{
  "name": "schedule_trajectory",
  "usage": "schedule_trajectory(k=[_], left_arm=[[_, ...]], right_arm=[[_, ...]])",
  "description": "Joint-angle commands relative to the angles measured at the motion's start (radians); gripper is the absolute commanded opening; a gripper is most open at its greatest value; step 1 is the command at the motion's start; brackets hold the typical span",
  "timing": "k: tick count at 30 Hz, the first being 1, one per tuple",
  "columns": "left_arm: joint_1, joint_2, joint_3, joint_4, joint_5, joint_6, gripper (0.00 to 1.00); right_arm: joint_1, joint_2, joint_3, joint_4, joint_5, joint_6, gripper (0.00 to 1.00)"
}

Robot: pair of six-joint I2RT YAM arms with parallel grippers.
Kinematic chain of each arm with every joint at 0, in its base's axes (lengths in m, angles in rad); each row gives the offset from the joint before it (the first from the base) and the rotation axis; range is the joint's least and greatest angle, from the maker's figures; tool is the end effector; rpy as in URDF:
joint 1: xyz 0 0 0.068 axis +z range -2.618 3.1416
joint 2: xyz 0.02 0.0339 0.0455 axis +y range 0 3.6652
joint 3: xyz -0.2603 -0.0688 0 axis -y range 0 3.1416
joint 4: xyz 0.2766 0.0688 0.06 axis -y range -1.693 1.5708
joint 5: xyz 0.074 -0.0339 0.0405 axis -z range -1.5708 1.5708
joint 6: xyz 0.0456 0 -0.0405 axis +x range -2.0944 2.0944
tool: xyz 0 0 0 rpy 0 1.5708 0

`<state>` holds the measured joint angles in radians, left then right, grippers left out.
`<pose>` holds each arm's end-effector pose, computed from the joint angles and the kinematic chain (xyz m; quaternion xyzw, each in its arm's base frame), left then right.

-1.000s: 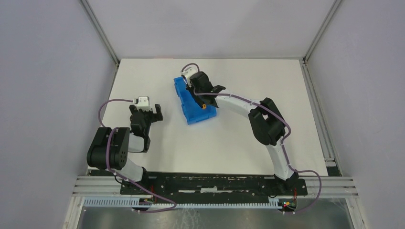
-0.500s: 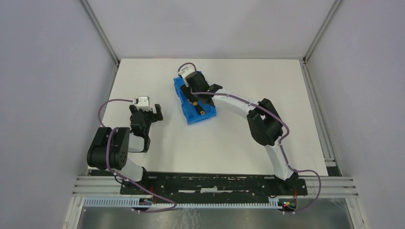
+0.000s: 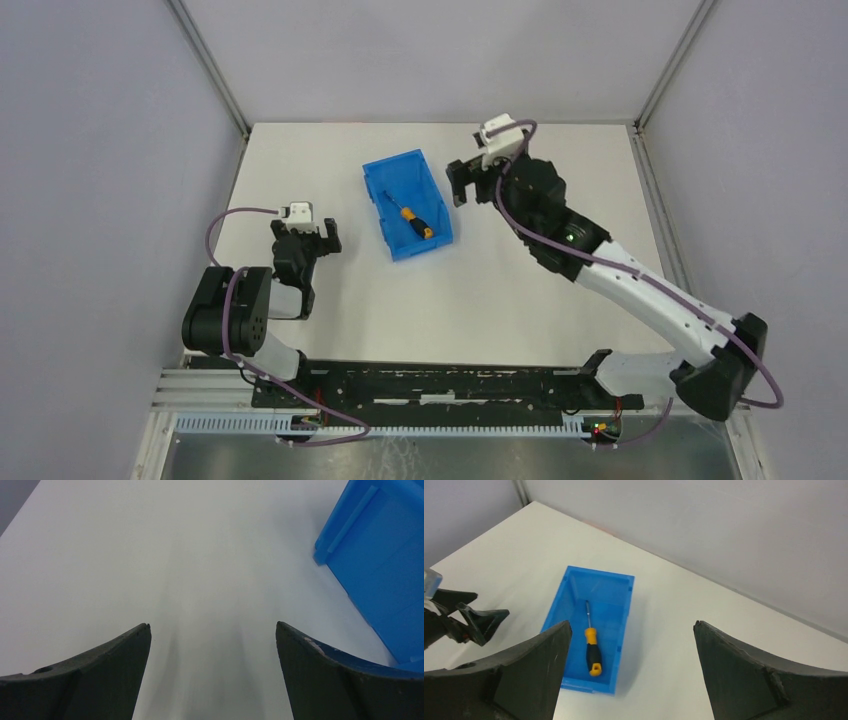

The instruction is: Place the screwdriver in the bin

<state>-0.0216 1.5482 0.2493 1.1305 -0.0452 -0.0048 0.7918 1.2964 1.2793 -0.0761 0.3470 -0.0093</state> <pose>0.2640 -0.0036 0.1034 -0.0082 0.7640 0.0088 0.6451 0.2523 0.2335 0.4084 -0.1769 0.7159 0.1350 0.6618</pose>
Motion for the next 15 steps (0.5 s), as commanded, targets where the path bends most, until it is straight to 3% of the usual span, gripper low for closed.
schedule_trajectory(k=[1,7,11,15], left_arm=[[0.005,-0.015,0.004,0.025,0.008,-0.020,1.00],[0.005,-0.014,0.004,0.026,0.006,-0.021,1.00],[0.005,-0.015,0.004,0.026,0.006,-0.021,1.00],[0.005,-0.016,0.004,0.025,0.006,-0.021,1.00]], right_arm=[[0.000,-0.160,-0.362,0.111,0.171,0.038,0.98],[0.000,-0.353,-0.819,0.261,0.289,0.167,0.98],[-0.001,-0.343,-0.939,0.295,0.296,0.212,0.98],[-0.001,-0.308,-0.949,0.299,0.324,0.232,0.98]])
